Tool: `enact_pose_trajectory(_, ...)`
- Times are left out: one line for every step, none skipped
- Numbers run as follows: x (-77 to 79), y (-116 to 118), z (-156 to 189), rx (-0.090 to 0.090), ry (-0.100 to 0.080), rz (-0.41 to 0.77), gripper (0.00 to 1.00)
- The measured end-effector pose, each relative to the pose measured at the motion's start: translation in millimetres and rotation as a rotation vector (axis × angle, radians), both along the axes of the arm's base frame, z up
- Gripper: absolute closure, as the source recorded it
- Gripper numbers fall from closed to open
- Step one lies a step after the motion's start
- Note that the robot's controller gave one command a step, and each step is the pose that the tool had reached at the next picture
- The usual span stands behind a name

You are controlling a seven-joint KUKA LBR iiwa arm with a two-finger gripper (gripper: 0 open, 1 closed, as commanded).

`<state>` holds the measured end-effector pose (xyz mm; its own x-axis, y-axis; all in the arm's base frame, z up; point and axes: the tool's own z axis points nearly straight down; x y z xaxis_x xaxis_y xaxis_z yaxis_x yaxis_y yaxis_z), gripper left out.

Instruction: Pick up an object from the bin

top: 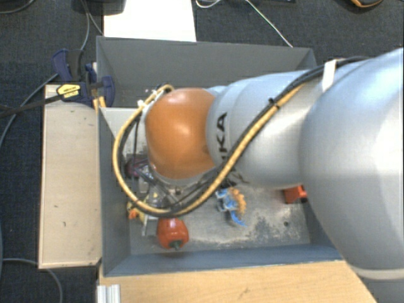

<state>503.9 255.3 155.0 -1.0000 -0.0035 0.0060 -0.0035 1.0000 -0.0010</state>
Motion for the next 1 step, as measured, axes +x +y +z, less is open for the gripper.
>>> enact_pose_trajectory(2.4,-1.4,4.6,0.002,-0.008,-0.008,0.0)
